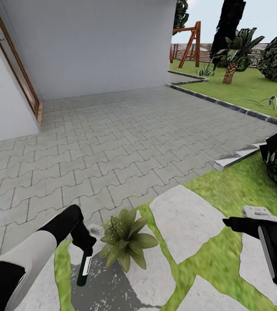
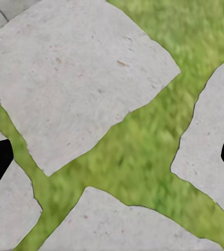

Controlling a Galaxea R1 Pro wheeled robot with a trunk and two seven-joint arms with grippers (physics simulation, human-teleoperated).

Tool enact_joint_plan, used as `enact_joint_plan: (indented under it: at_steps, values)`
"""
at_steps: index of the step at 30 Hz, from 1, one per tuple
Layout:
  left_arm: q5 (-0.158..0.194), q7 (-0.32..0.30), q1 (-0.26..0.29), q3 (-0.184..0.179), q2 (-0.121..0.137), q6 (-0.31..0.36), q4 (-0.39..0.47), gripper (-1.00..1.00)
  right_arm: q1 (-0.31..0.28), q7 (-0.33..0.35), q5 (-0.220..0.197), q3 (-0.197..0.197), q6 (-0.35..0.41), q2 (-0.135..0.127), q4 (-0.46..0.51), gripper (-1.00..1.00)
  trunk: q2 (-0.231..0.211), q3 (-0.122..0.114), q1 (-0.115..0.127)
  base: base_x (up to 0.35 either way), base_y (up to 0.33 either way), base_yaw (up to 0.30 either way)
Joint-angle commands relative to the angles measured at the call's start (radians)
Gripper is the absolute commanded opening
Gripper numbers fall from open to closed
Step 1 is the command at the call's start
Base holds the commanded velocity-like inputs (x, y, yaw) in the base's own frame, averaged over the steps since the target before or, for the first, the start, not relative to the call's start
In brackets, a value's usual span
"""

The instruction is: Pick up the pesticide atomizer in the garden and spray insectifuge to fully cover both potted plants in the garden.

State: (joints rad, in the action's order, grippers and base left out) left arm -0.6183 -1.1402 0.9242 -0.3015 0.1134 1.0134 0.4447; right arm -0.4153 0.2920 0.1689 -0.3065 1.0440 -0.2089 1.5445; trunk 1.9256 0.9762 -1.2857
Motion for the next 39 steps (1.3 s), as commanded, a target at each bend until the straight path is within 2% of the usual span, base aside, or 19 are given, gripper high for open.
enact_joint_plan:
  at_steps: [1, 15, 23, 28, 39]
  values:
    - [-0.009, -0.01, 0.001, -0.002, 0.0, 0.006, 0.002, -1.0, 0.0, 0.01, 0.011, -0.001, 0.003, 0.0, 0.001, 1.0, 0.0, 0.001, 0.0, 0.015, -0.21, 0.249]
    - [-0.011, -0.007, 0.001, 0.002, 0.002, 0.005, 0.002, -1.0, 0.0, 0.012, 0.011, -0.001, 0.003, -0.001, 0.002, 1.0, 0.0, 0.001, 0.0, 0.005, -0.035, 0.123]
    - [-0.015, -0.006, 0.001, -0.006, 0.002, 0.005, 0.0, -1.0, 0.0, 0.012, 0.011, -0.002, 0.003, -0.001, 0.001, 1.0, 0.0, 0.001, 0.0, 0.117, 0.0, 0.232]
    - [-0.015, -0.006, 0.001, -0.009, 0.002, 0.005, -0.002, -1.0, 0.0, 0.012, 0.011, -0.002, 0.003, -0.001, 0.001, 1.0, 0.0, 0.001, 0.0, 0.147, -0.011, 0.072]
    - [-0.015, -0.007, 0.0, -0.013, -0.013, 0.007, -0.004, -1.0, 0.0, 0.011, 0.011, -0.002, 0.003, -0.001, 0.0, 1.0, 0.0, 0.001, 0.0, 0.067, -0.26, 0.103]
